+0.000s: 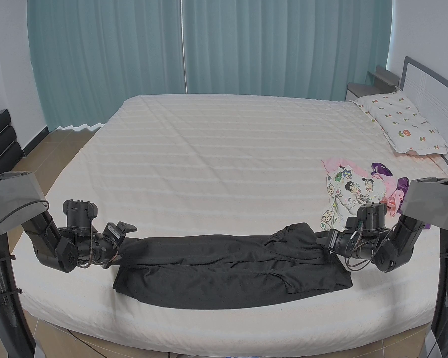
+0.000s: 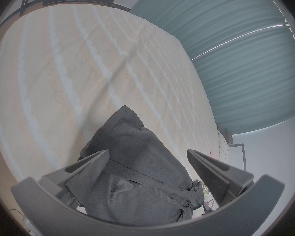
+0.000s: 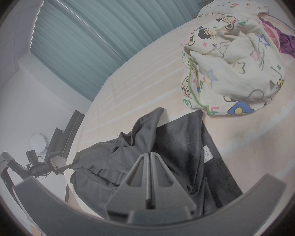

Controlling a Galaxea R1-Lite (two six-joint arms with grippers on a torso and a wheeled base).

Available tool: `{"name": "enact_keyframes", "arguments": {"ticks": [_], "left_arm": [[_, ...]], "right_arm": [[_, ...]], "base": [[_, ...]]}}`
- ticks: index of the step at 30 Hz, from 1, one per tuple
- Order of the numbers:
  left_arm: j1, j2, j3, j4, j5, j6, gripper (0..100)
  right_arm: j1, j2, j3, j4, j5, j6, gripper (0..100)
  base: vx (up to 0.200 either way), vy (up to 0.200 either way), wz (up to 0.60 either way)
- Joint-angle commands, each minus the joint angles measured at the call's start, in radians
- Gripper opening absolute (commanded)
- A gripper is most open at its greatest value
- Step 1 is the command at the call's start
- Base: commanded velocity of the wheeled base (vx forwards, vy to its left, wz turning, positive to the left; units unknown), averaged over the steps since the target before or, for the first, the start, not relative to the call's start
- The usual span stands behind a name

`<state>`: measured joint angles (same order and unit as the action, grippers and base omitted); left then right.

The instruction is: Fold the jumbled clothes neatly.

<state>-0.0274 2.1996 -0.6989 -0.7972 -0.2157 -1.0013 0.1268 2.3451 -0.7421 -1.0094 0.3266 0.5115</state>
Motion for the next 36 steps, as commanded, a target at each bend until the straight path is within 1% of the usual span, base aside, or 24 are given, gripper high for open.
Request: {"name": "enact_keyframes", "arguments": {"ticks": [1, 4, 8, 14, 18, 19, 25, 27, 29, 33, 36], "left_arm": [[0.000, 0.002, -0.001, 0.000, 0.012, 0.000, 100], [0.000, 0.008, -0.001, -0.002, 0.024, 0.000, 100], [0.001, 0.012, -0.002, -0.002, 0.050, 0.001, 100], [0.000, 0.031, -0.013, -0.004, 0.102, 0.030, 100], [0.001, 0.029, -0.017, -0.004, 0.113, 0.032, 100], [0.000, 0.029, -0.019, -0.004, 0.113, 0.032, 100], [0.024, 0.017, -0.053, 0.001, 0.124, 0.036, 100], [0.038, 0.028, -0.091, 0.013, 0.127, 0.066, 100], [0.041, 0.035, -0.102, 0.016, 0.127, 0.075, 100], [0.041, 0.078, -0.172, 0.035, 0.127, 0.098, 100], [0.038, 0.117, -0.229, 0.059, 0.128, 0.098, 100]], "right_arm": [[-0.021, -0.044, 0.030, 0.008, 0.012, -0.005, 0], [-0.024, -0.043, 0.060, 0.014, 0.043, -0.042, 0], [-0.024, -0.032, 0.070, 0.026, 0.046, -0.096, 0], [-0.039, -0.041, 0.075, 0.130, 0.046, -0.176, 0], [-0.046, -0.032, 0.064, 0.153, 0.046, -0.202, 0], [-0.046, -0.030, 0.064, 0.153, 0.048, -0.202, 100], [-0.044, -0.047, 0.069, 0.138, 0.051, -0.197, 100], [-0.052, -0.067, 0.064, 0.137, 0.051, -0.185, 100], [-0.059, -0.073, 0.064, 0.137, 0.051, -0.179, 100], [-0.067, -0.070, 0.049, 0.137, 0.045, -0.159, 100], [-0.082, -0.070, 0.044, 0.137, 0.042, -0.146, 100]], "base": [[0.000, 0.000, 0.00], [0.000, 0.000, 0.00], [0.000, 0.000, 0.00], [0.000, 0.000, 0.00], [0.000, 0.000, 0.00], [0.000, 0.000, 0.00], [0.000, 0.000, 0.00], [0.000, 0.000, 0.00], [0.000, 0.000, 0.00], [0.000, 0.000, 0.00], [0.000, 0.000, 0.00]]}}
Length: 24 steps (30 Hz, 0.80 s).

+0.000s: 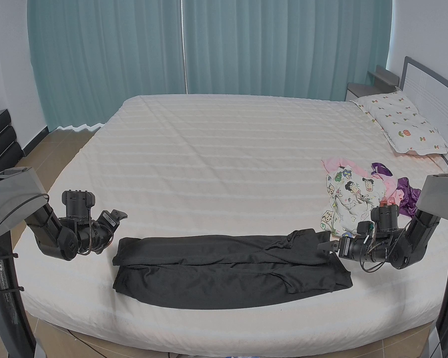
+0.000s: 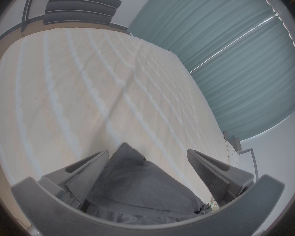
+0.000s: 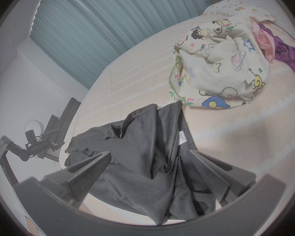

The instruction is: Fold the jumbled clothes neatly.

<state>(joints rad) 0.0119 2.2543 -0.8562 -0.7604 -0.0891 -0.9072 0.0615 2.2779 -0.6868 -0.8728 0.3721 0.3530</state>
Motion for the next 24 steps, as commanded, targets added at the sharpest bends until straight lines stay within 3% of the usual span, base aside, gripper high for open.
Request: {"name": "enact_keyframes", "arguments": {"ticks": [1, 11, 24], "left_arm": [[-0.001, 0.062, -0.072, 0.023, 0.002, 0.004, 100], [0.002, 0.111, -0.092, 0.030, 0.017, 0.064, 100], [0.000, 0.133, -0.113, 0.027, 0.019, 0.111, 100]], "right_arm": [[-0.017, -0.003, -0.011, 0.000, -0.004, 0.012, 100], [-0.052, 0.002, -0.042, 0.011, -0.004, 0.077, 100], [-0.046, 0.042, -0.056, 0.009, -0.007, 0.083, 100]], "base": [[0.000, 0.000, 0.00], [0.000, 0.000, 0.00], [0.000, 0.000, 0.00]]}}
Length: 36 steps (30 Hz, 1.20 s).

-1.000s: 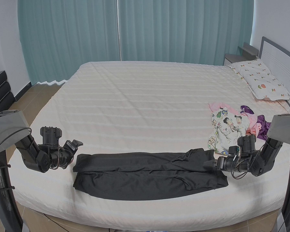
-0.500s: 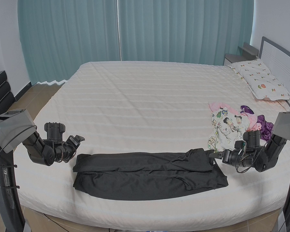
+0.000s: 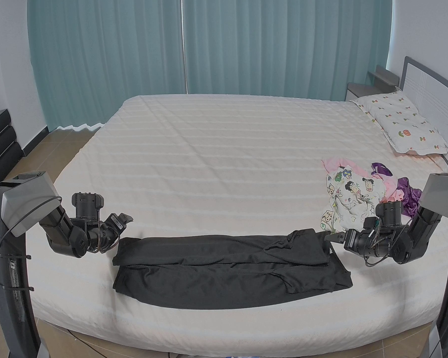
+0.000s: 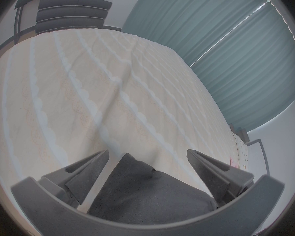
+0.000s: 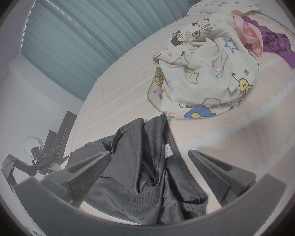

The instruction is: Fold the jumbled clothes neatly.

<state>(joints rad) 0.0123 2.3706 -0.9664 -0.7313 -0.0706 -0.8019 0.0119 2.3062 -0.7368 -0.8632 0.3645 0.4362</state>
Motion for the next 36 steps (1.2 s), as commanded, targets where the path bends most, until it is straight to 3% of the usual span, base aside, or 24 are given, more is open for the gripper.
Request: {"name": "enact_keyframes", "arguments": {"ticks": [1, 14, 21, 22, 30, 36], "left_arm": [[0.000, 0.018, -0.003, -0.002, 0.000, 0.009, 100], [-0.022, 0.025, -0.005, 0.000, -0.009, 0.017, 100], [-0.034, 0.042, 0.005, -0.002, 0.006, 0.089, 100], [-0.034, 0.042, 0.005, -0.002, 0.005, 0.089, 0], [-0.034, 0.045, 0.000, -0.005, 0.032, 0.084, 0], [-0.031, 0.042, 0.008, -0.005, 0.049, 0.063, 0]], "right_arm": [[0.003, 0.016, -0.010, 0.001, 0.001, -0.001, 100], [0.003, 0.022, -0.015, 0.003, -0.001, -0.001, 100], [0.002, 0.019, -0.029, 0.001, -0.001, 0.013, 100], [0.002, 0.019, -0.029, 0.001, -0.001, 0.015, 100], [0.034, 0.059, -0.070, 0.006, -0.002, 0.061, 100], [0.069, 0.134, -0.161, 0.004, -0.090, 0.113, 100]], "base": [[0.000, 0.000, 0.00], [0.000, 0.000, 0.00], [0.000, 0.000, 0.00], [0.000, 0.000, 0.00], [0.000, 0.000, 0.00], [0.000, 0.000, 0.00]]}}
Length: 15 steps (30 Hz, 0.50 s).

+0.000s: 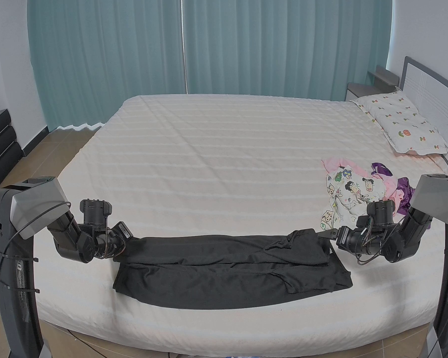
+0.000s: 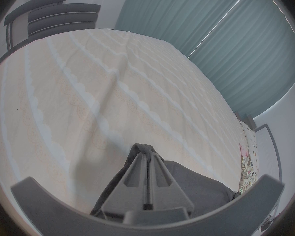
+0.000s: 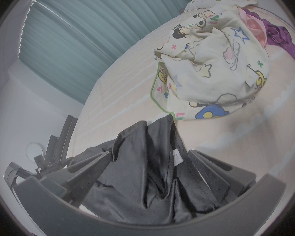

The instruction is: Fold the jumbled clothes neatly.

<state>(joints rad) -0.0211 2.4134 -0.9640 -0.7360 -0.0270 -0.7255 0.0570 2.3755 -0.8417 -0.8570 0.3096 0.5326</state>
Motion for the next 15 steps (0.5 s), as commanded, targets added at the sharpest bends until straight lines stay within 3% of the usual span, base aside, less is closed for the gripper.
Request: {"name": "enact_keyframes", "arguments": {"ticks": [1, 9, 15], "left_arm": [[0.003, -0.002, 0.002, 0.000, 0.006, -0.029, 0], [0.003, -0.005, 0.004, -0.002, 0.006, -0.046, 0], [0.003, -0.007, 0.004, -0.002, 0.006, -0.046, 0]], "right_arm": [[0.024, 0.077, -0.073, -0.002, -0.047, 0.018, 100], [0.038, 0.100, -0.128, -0.011, -0.053, 0.087, 100], [0.040, 0.114, -0.149, -0.013, -0.053, 0.090, 100]], "base": [[0.000, 0.000, 0.00], [0.000, 0.000, 0.00], [0.000, 0.000, 0.00]]}}
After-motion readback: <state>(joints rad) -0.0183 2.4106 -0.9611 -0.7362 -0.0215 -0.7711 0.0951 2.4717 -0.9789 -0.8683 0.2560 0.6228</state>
